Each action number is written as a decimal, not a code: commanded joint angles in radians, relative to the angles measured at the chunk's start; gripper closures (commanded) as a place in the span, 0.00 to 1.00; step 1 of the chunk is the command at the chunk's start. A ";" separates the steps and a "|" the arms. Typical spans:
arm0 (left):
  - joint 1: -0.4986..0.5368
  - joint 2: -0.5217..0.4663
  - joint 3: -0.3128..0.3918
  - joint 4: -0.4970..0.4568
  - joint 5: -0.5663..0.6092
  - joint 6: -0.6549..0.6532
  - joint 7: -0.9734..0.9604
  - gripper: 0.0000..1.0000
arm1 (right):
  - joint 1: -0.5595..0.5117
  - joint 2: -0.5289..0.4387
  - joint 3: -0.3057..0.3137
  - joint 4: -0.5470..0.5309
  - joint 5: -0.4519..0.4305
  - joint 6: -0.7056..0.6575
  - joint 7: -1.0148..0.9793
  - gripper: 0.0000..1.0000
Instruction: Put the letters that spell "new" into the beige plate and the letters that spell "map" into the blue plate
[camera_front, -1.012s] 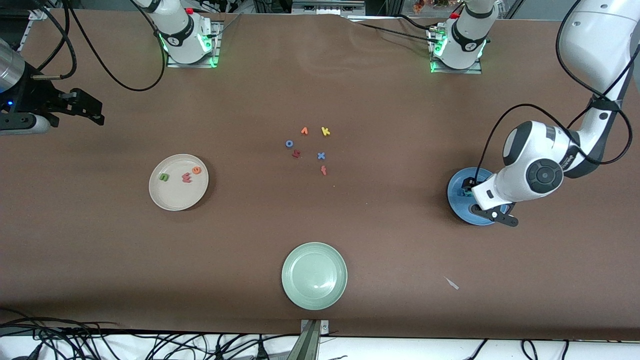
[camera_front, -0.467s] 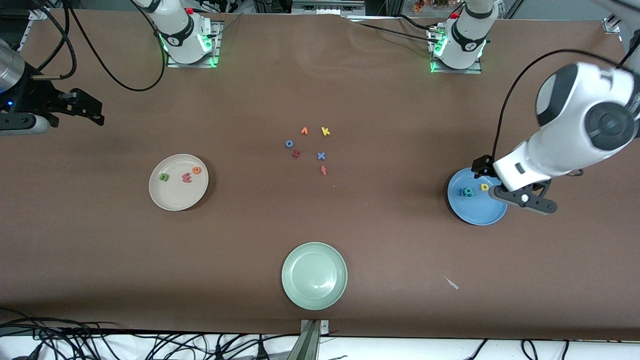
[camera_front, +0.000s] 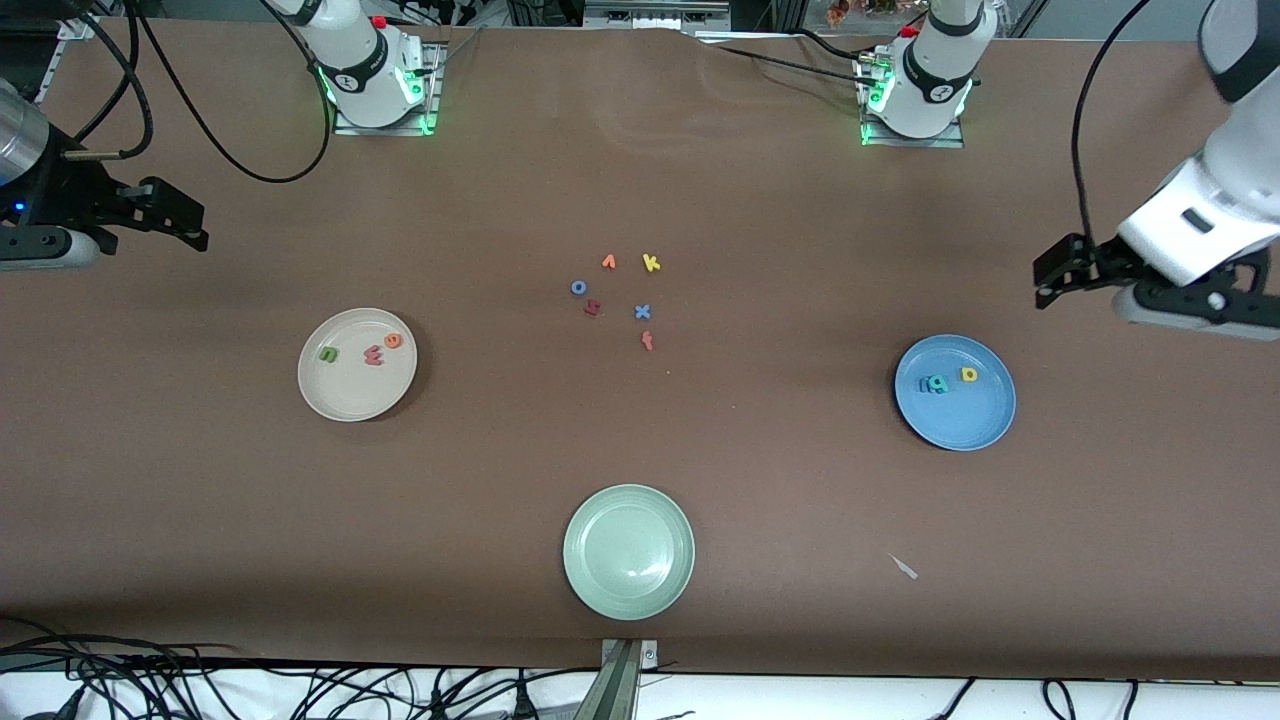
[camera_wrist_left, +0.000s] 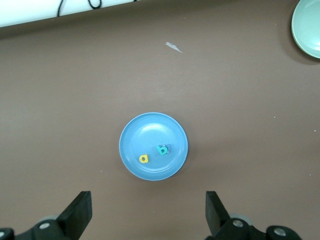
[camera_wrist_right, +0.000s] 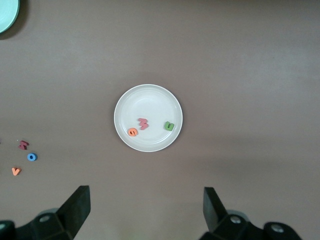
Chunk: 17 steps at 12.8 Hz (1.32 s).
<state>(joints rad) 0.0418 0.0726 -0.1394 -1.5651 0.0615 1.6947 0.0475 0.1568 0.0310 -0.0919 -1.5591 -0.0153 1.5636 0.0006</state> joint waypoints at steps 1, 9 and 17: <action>-0.106 -0.034 0.134 -0.044 -0.040 -0.013 0.023 0.00 | -0.005 0.007 0.001 0.022 0.012 -0.008 -0.002 0.00; -0.106 -0.125 0.142 -0.156 -0.127 -0.023 0.009 0.00 | -0.005 0.007 0.001 0.022 0.011 -0.008 -0.002 0.00; -0.108 -0.108 0.123 -0.119 -0.097 -0.062 0.012 0.00 | -0.006 0.007 0.001 0.022 0.011 -0.008 -0.008 0.00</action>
<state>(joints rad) -0.0613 -0.0292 -0.0172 -1.6939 -0.0502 1.6491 0.0472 0.1568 0.0310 -0.0919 -1.5590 -0.0153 1.5637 0.0005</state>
